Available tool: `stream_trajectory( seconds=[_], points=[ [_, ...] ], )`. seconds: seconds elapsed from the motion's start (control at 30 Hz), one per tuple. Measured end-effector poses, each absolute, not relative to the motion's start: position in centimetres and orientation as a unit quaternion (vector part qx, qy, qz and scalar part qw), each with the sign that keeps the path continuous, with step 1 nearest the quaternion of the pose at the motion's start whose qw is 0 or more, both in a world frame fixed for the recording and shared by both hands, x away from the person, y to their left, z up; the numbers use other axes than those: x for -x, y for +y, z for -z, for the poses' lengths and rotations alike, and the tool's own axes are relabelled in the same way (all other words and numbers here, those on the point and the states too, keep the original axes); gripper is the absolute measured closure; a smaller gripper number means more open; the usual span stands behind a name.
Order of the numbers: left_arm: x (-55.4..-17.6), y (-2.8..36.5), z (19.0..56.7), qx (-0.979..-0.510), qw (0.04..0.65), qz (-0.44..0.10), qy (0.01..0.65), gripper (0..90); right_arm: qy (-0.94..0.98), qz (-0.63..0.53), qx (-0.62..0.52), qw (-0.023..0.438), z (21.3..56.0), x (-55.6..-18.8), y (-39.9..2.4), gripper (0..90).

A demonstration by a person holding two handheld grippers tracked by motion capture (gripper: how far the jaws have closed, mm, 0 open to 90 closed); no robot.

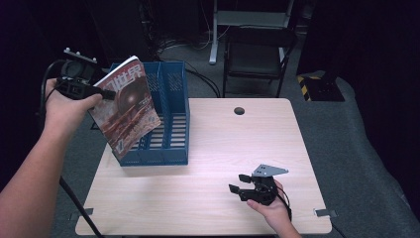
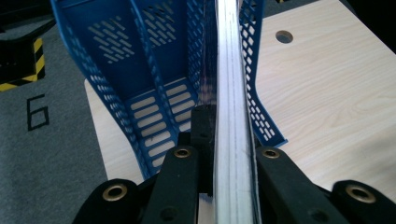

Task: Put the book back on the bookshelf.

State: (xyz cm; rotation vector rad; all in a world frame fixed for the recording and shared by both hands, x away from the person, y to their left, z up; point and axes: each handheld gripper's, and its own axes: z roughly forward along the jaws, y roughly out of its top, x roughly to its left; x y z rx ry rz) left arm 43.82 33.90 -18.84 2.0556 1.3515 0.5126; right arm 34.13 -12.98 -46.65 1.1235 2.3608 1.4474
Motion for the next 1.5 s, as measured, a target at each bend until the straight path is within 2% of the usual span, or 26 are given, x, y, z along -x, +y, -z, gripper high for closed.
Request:
stream_trajectory(
  seconds=[0.73, 1.5],
  points=[
    [-45.7, 34.2, 19.5, -0.728, 0.309, -0.212, 0.574, 84.2, 0.787, -0.484, -0.374, 0.079, 46.6, -34.2, -13.2, 40.9],
    [-48.4, 31.8, 20.5, -0.694, 0.312, -0.236, 0.604, 84.2, 0.783, -0.49, -0.374, 0.087, 46.3, -33.8, -13.8, 41.1]
  ],
)
